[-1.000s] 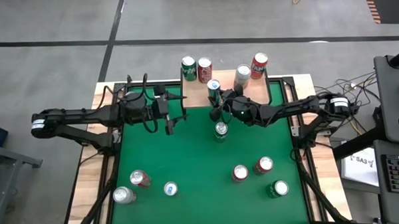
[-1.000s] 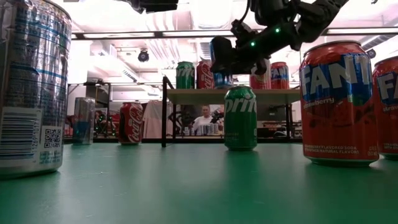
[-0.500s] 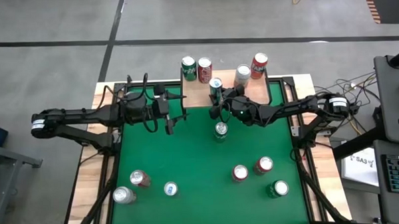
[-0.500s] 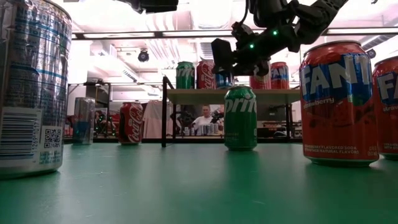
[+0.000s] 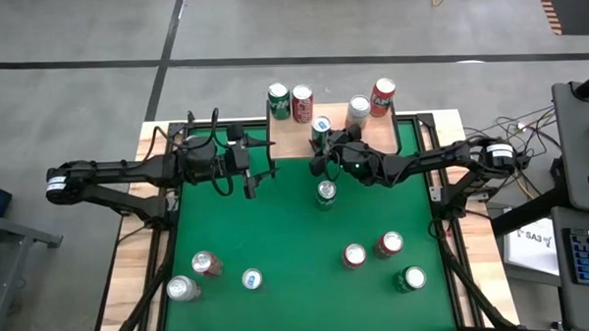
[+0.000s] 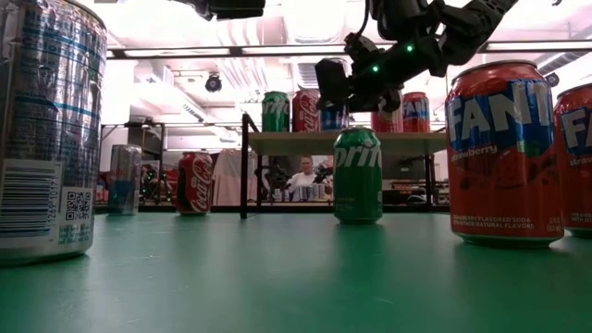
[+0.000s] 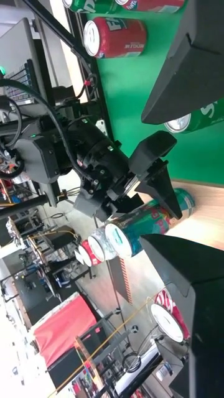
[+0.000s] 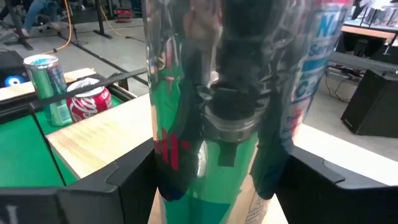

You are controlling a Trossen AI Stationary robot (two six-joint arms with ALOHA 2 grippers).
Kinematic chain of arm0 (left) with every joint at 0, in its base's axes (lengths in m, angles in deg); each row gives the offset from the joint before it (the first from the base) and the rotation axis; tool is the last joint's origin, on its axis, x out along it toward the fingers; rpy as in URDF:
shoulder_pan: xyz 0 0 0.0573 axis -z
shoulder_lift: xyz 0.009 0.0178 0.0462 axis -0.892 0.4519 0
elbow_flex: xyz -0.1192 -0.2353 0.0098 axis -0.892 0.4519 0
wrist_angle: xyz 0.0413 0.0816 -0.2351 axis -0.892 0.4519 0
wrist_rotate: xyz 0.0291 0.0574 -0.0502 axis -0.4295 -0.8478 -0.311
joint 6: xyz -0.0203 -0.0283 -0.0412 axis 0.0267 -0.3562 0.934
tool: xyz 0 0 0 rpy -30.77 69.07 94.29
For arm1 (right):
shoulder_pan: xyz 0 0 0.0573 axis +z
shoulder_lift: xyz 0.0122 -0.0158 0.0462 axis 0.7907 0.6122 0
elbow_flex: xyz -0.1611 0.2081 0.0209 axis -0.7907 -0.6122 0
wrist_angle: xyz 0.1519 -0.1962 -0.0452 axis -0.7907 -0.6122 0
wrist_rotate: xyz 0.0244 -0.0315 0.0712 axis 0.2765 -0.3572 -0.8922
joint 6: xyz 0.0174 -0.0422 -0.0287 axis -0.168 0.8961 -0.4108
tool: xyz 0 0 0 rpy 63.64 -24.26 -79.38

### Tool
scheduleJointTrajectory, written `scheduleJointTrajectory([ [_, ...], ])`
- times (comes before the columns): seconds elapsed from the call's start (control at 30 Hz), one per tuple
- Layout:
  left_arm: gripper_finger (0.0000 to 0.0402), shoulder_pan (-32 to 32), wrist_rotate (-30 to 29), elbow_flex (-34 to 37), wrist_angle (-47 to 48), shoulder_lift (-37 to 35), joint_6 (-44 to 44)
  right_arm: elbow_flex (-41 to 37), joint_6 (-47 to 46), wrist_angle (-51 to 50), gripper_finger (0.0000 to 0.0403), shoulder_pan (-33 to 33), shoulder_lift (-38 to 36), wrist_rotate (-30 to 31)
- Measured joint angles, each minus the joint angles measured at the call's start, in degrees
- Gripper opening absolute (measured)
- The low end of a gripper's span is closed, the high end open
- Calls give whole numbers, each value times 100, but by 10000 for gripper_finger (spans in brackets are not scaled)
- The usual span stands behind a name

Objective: Place canned beverage on shelf
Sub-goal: Put the middle blue soda can on the shelf

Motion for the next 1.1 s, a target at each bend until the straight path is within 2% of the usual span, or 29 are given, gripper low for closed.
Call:
scheduleJointTrajectory([
  [0.23, 287, 0, 0, 0, 2, 2, 6, 172, 210, 39, 269, 0, -41, 10],
  [0.63, 287, 0, 0, 0, 52, 2, 57, 176, 294, -61, 261, 0, -103, 3],
  [0.83, 287, 0, 0, 0, 50, 2, 69, 176, 395, -7, 275, 0, -311, 4],
  [1.1, 287, 0, 0, 0, 56, 2, 71, 174, 647, -65, 269, 10, -644, -5],
])
